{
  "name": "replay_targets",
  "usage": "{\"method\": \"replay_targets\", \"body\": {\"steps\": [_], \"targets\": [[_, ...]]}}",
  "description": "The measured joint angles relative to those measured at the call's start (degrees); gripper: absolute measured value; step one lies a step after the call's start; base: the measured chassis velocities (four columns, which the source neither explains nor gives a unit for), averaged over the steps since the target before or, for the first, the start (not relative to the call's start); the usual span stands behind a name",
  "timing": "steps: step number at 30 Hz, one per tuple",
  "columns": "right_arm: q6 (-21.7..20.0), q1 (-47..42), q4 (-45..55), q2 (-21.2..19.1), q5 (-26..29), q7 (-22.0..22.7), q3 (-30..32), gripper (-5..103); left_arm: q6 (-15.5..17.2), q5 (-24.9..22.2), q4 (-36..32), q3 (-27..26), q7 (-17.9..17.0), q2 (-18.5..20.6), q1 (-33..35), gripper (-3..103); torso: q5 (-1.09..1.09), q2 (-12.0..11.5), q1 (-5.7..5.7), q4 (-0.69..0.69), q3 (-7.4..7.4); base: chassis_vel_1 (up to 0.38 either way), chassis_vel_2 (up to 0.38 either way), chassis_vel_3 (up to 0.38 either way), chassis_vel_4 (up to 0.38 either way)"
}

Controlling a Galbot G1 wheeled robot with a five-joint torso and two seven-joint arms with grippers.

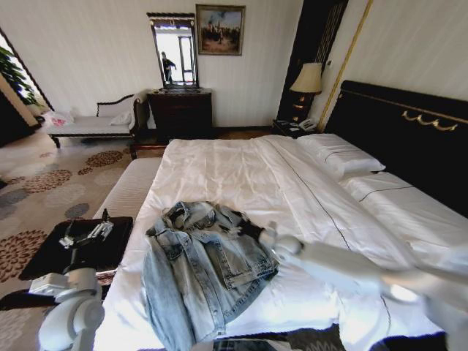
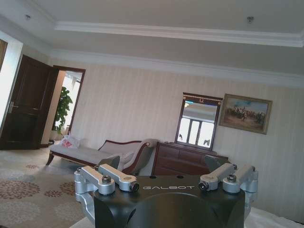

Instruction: Pick up the clothes from the bed and hang them on the clothes hanger.

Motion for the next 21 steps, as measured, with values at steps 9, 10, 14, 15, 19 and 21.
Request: {"method": "replay_targets", "body": {"steps": [9,10,14,15,19,21], "targets": [[-2.0,-31.6,10.3,-8.2,13.1,-2.4,23.4,100,0.7,0.9,-2.5,0.3,-0.4,-1.1,1.0,100,-0.02,0.0,-0.01,0.0,0.0,0.0,0.0,0.0,0.0],[-2.1,-34.5,11.4,-8.5,13.7,-2.6,25.8,100,0.7,1.0,-2.8,0.3,-0.4,-1.3,1.1,100,-0.05,0.0,-0.01,0.0,-0.01,0.0,0.0,0.0,0.0],[-3.0,-42.8,14.5,-8.7,15.2,-2.7,31.7,100,0.6,1.3,-3.8,0.2,-0.4,-1.9,1.9,100,-0.04,0.0,-0.01,0.03,-0.01,0.0,0.0,0.0,0.0],[-3.2,-44.8,14.9,-8.5,15.2,-2.7,32.5,100,0.6,1.3,-4.2,0.2,-0.4,-2.1,2.1,100,-0.05,0.0,-0.01,0.02,-0.01,0.0,0.0,0.0,0.0],[-3.8,-47.9,15.2,-7.2,15.4,-1.5,32.5,100,0.6,1.6,-4.9,0.2,-0.4,-2.6,2.5,100,-0.04,0.0,-0.01,0.01,0.0,0.0,0.0,0.0,0.0],[-4.4,-48.1,14.9,-5.5,16.3,0.2,31.2,100,0.4,1.8,-5.0,0.1,-0.4,-2.8,2.7,100,-0.04,0.0,-0.01,0.02,0.0,0.0,0.0,0.0,0.0]]}}
